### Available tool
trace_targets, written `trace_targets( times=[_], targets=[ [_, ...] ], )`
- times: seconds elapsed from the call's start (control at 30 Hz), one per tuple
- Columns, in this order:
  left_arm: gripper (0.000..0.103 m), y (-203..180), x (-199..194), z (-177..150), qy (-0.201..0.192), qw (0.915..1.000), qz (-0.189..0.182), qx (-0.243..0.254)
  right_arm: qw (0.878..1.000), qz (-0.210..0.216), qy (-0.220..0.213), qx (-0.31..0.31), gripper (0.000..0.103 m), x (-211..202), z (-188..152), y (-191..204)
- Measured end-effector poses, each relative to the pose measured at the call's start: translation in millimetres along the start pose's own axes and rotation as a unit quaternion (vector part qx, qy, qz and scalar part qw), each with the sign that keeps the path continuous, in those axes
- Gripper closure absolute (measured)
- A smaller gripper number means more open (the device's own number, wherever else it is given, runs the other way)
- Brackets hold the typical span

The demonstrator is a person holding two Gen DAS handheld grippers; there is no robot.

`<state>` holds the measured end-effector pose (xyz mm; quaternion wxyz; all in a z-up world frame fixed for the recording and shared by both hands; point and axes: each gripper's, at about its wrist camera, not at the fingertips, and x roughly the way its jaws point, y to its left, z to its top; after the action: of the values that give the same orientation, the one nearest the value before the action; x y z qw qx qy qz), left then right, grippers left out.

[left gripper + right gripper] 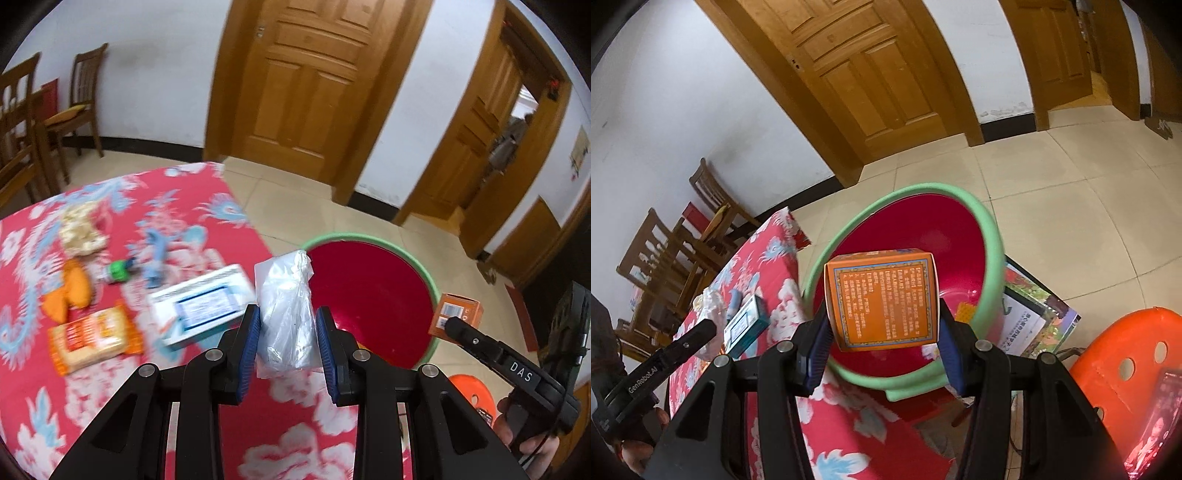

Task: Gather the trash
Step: 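Carry the plastic bag in the left tool while the right tool carries the orange box over the bin, then open the left tool over the bin while the right tool drops the orange box in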

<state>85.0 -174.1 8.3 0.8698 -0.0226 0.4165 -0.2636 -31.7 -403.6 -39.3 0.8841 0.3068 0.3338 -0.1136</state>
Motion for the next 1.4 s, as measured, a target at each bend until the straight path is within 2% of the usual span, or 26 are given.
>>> trace_targets(
  times=[0.3,0.6,0.8,0.93,1.4],
  targets=[
    [0.072,-44,47,-1,0.037,0.9981,-0.024,0.043,1.000,-0.010,0.006,0.023,0.049,9,4,-23],
    [0.071,-57,75,-4,0.061,0.9964,-0.019,0.056,0.999,-0.019,0.016,0.033,0.048,16,5,-35],
    [0.066,-55,78,-1,0.061,0.9968,-0.016,0.050,0.999,-0.017,0.023,0.035,0.047,21,5,-32],
    [0.059,-53,76,-1,0.056,0.9973,-0.009,0.047,0.999,-0.014,0.026,0.036,0.046,23,5,-31],
    [0.059,-42,62,-1,0.046,0.9983,-0.006,0.035,0.999,-0.014,0.021,0.037,0.045,20,3,-28]
  ],
)
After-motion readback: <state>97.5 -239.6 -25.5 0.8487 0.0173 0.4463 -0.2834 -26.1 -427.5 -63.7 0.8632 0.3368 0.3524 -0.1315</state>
